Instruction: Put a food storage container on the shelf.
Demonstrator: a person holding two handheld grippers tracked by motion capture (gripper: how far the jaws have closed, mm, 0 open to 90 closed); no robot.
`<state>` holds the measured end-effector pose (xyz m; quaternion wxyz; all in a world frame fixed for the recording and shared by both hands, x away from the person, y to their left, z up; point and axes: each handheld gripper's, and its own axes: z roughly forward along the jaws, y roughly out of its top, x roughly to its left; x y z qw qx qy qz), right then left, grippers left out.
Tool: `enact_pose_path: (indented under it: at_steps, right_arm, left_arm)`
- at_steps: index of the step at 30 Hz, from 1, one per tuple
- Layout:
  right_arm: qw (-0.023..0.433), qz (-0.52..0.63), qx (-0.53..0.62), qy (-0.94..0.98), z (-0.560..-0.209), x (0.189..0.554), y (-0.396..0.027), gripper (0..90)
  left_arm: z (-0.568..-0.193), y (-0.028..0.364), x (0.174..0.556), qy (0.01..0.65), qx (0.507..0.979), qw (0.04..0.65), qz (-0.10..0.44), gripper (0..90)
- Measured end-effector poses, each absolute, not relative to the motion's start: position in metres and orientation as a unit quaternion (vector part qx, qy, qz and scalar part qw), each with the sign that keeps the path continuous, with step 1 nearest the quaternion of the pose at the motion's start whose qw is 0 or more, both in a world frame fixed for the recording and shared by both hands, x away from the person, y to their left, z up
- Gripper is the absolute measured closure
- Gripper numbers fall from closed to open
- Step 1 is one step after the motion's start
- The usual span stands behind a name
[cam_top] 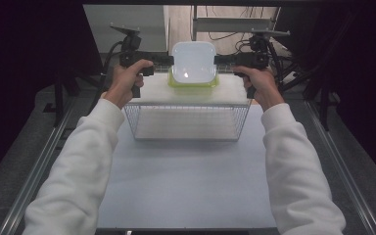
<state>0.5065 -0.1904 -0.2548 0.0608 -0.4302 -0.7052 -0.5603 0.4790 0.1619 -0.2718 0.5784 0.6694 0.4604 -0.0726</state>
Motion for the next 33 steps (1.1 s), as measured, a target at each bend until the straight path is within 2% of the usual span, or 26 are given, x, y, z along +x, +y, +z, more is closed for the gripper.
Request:
enact_pose_path:
  at_steps: [9,19,24,33]
  right_arm:
    - [0.069,-0.555,-0.443,-0.7,-0.254,0.511,-0.191,78.5]
    - [0.09,-0.554,-0.468,-0.682,-0.256,0.524,-0.19,77.1]
    - [0.09,-0.546,-0.489,-0.674,-0.255,0.531,-0.187,76.0]
    - [0.116,-0.548,-0.515,-0.649,-0.262,0.542,-0.188,75.5]
  left_arm:
    - [-0.274,0.164,0.486,0.465,0.661,0.582,-0.088,79.9]
    - [-0.279,0.169,0.504,0.488,0.63,0.588,-0.142,79.7]
    - [-0.282,0.17,0.512,0.499,0.616,0.589,-0.158,78.6]
    - [-0.288,0.171,0.524,0.519,0.592,0.59,-0.181,77.9]
